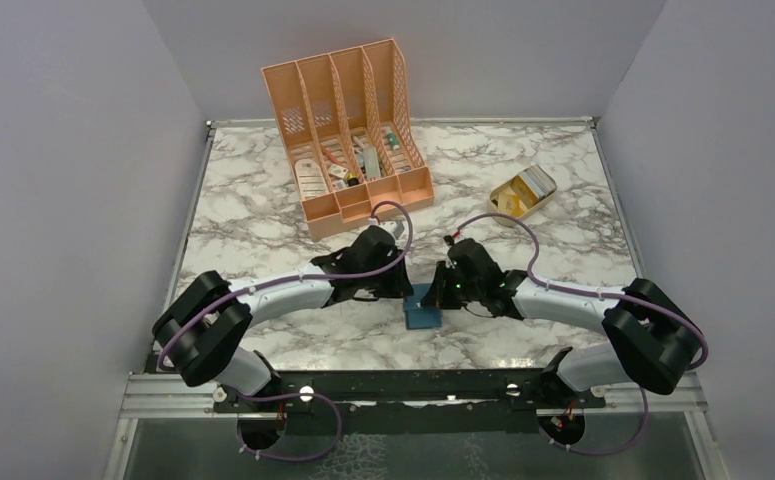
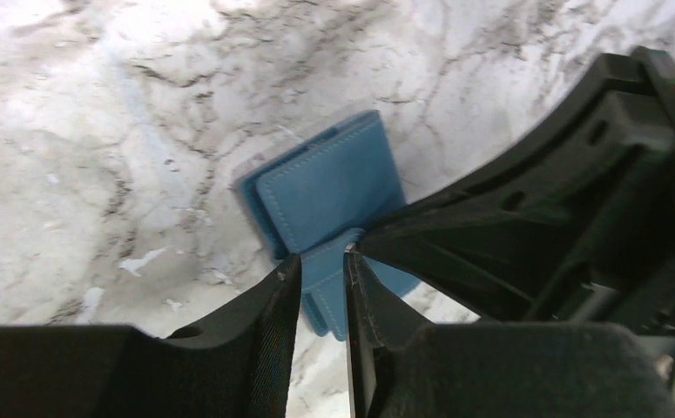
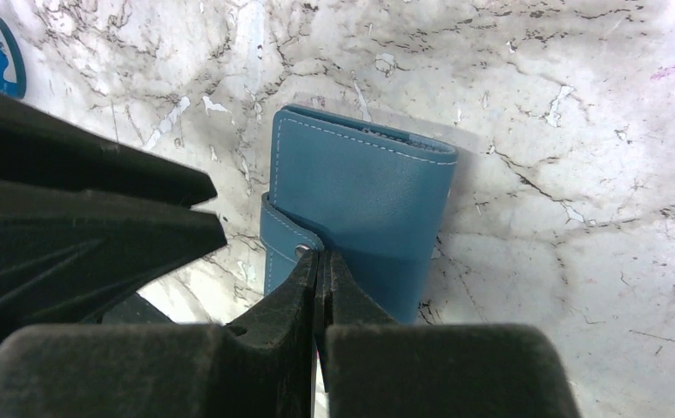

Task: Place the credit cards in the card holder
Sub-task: Close the card holder at the center of the board.

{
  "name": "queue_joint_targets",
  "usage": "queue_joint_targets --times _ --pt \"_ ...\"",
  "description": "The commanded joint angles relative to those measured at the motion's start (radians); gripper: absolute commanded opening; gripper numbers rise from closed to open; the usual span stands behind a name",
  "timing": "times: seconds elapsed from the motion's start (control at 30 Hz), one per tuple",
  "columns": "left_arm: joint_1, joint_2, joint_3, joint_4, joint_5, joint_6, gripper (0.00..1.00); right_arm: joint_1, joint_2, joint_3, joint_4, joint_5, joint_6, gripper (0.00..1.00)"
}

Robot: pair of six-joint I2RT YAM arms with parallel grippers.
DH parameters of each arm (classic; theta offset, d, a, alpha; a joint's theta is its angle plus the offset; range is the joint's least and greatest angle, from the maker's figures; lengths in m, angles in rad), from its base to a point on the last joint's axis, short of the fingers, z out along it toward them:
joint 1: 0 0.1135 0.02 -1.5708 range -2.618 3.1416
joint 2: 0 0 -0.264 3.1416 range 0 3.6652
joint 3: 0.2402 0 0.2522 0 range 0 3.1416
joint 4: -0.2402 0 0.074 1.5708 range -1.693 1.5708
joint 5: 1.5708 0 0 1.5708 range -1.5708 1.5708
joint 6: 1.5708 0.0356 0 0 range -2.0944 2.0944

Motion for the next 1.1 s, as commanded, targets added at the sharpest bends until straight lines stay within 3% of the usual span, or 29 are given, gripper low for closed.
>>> queue_joint_targets --times 0.0,0.63,1.07 --pt "-0.02 -0.02 -0.028 0.085 0.105 -0.047 0.26 0.008 0.004 -0.024 0.003 0.018 -0.004 0.01" --pt "-0.046 0.108 -0.022 0.119 0.08 -0.027 0.17 0.007 0.032 -0.016 0.01 0.017 0.005 0.01" --pt "-0.054 0.19 0.013 -0.083 -0.067 -0.024 0.1 0.007 0.082 -0.078 0.043 0.012 0.033 0.01"
